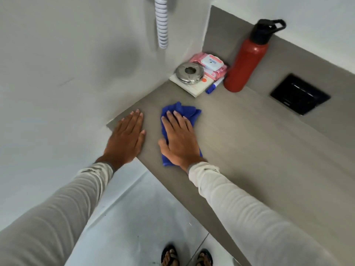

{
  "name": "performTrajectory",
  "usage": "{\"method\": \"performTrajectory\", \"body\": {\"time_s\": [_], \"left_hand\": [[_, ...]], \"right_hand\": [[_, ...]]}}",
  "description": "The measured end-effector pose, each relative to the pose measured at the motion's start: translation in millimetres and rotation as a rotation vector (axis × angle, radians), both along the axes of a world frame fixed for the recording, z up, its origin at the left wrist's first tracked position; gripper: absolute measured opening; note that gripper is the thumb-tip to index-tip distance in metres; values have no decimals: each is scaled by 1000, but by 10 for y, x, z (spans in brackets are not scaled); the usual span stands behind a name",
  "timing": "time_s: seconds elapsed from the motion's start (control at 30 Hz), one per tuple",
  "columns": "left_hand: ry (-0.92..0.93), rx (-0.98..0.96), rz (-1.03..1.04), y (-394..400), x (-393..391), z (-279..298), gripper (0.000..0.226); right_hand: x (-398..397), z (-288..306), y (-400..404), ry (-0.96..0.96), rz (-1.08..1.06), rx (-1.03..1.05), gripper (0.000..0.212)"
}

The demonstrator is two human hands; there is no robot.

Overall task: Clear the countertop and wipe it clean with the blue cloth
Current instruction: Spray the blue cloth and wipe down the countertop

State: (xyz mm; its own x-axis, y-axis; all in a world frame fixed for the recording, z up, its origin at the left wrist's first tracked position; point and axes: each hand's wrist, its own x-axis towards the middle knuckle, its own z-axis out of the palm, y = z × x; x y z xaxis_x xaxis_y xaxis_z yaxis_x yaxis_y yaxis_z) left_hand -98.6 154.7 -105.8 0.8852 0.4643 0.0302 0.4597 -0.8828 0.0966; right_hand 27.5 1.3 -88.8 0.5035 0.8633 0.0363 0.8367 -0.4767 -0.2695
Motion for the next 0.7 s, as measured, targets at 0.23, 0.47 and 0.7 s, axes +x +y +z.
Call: {"method": "performTrajectory", "body": {"time_s": [0.23,0.47,0.7], "left_hand": [[55,-69,75,-424,205,37,75],[-16,-32,-125,-1456,638,-86,66],[-96,-99,-134,-1422,681,-100,61]], "right_hand": [[192,-48,-1718,-23,-235,-87,67],[921,55,-3946,-46,-811,-220,84],[787,-36,-2589,13,-839,-225,69]]}}
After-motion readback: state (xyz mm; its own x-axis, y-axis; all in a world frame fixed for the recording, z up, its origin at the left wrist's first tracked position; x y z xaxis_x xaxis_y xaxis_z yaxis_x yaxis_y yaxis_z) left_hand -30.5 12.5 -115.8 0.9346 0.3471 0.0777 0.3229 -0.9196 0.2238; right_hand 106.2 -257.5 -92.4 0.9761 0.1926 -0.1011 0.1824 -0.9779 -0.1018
